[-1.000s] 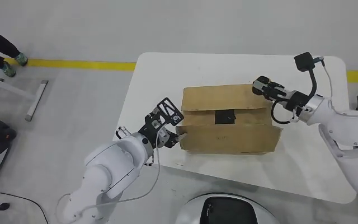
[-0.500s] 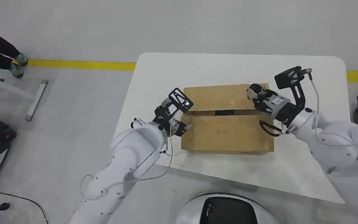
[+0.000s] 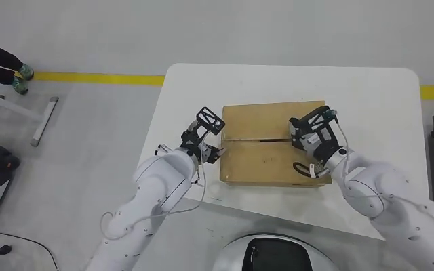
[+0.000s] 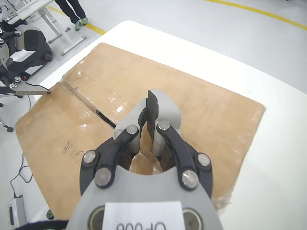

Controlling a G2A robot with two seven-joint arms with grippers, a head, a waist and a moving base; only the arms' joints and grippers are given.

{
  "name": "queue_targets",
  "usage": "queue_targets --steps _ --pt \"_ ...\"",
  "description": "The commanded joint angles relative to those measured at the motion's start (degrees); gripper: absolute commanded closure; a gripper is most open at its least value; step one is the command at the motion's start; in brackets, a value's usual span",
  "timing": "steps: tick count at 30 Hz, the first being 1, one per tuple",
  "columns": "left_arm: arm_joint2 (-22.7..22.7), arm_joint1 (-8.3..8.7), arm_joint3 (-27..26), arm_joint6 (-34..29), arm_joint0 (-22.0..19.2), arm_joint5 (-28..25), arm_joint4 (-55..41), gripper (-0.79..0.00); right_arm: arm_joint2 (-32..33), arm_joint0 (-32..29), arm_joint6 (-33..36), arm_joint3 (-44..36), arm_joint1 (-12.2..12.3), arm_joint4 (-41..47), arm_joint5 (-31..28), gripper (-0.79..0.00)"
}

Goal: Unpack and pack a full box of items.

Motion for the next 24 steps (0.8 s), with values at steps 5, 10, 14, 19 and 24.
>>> queue_targets --steps 5,10,14,19,24 --pt "-1.57 -0.03 -0.56 -1.06 1.02 1.53 2.00 -0.785 -1.05 -0.33 -1.18 0.42 -0.55 -2.55 0.68 0.000" --pt "-5.72 0.24 -4.58 -0.96 2.85 2.48 -0.29 -0.785 -1.08 -0.31 -0.86 0.85 -0.99 -2.14 0.55 0.000" --pt "-9.18 0.71 -8.14 -2.25 4.91 1.70 -0.37 -0.785 -0.84 -0.34 -0.59 0.89 -1.29 -1.90 0.51 0.000" --pt "-12.75 1.21 -7.95 -2.81 8.61 2.79 2.10 -0.785 -0.86 -0.43 -0.51 1.02 -1.65 -2.56 0.41 0.000" --pt "-12.72 1.29 -4.60 2.43 11.27 1.77 5.62 -0.785 -0.93 -0.59 -0.28 1.22 -2.04 -2.74 0.35 0.000"
